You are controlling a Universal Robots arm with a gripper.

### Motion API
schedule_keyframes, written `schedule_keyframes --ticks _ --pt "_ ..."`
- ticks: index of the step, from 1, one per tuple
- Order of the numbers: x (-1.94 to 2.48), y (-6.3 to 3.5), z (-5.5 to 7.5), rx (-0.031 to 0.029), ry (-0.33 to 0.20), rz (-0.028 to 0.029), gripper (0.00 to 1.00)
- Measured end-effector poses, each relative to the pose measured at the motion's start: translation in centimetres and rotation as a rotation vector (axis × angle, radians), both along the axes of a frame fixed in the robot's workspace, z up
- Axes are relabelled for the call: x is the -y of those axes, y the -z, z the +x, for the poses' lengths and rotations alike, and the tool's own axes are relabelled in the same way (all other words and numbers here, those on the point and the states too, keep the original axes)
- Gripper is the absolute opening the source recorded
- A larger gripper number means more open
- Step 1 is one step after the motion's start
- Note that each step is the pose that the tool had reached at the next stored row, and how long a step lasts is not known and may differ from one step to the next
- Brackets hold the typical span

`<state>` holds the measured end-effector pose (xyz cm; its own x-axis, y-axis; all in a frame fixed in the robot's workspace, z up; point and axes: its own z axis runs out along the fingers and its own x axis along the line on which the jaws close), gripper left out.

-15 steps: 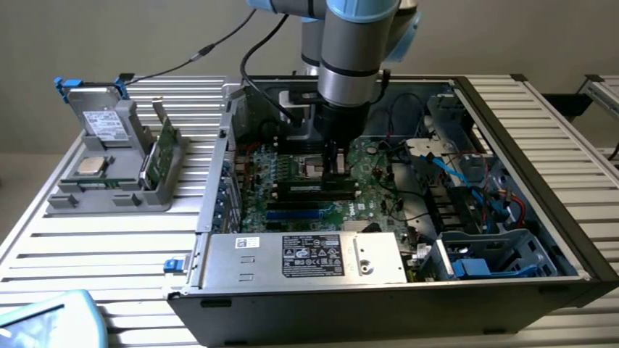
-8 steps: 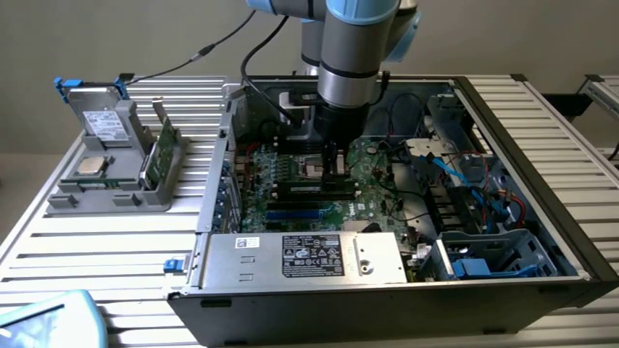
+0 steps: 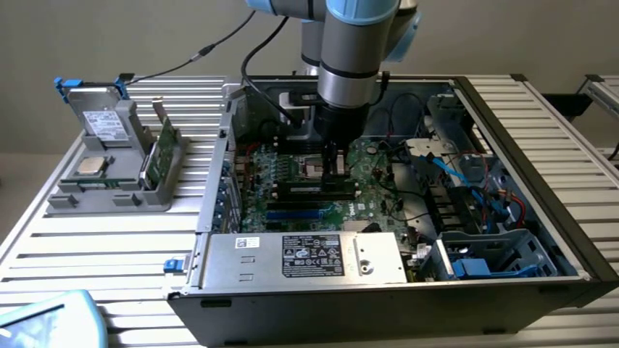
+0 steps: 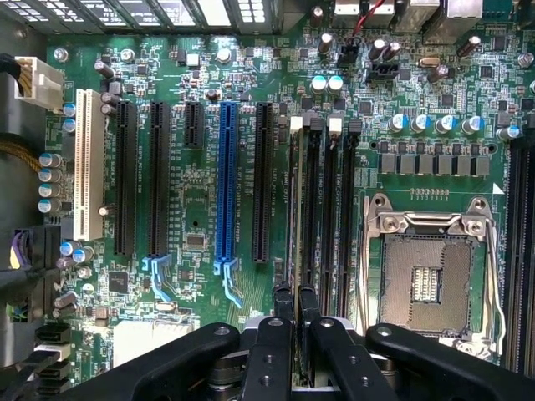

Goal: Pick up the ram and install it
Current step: 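Insert the ram into the slot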

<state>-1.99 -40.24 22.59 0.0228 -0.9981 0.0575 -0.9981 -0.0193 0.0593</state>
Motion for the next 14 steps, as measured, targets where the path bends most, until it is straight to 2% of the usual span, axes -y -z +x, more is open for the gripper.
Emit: schedule_keyframes --ticks 5,14 --pt "-0.04 0.05 0.00 -0.0002 0.000 -0.0035 0.14" --pt "-0.06 0.16 0.00 -0.0001 0.000 -0.0045 0.14"
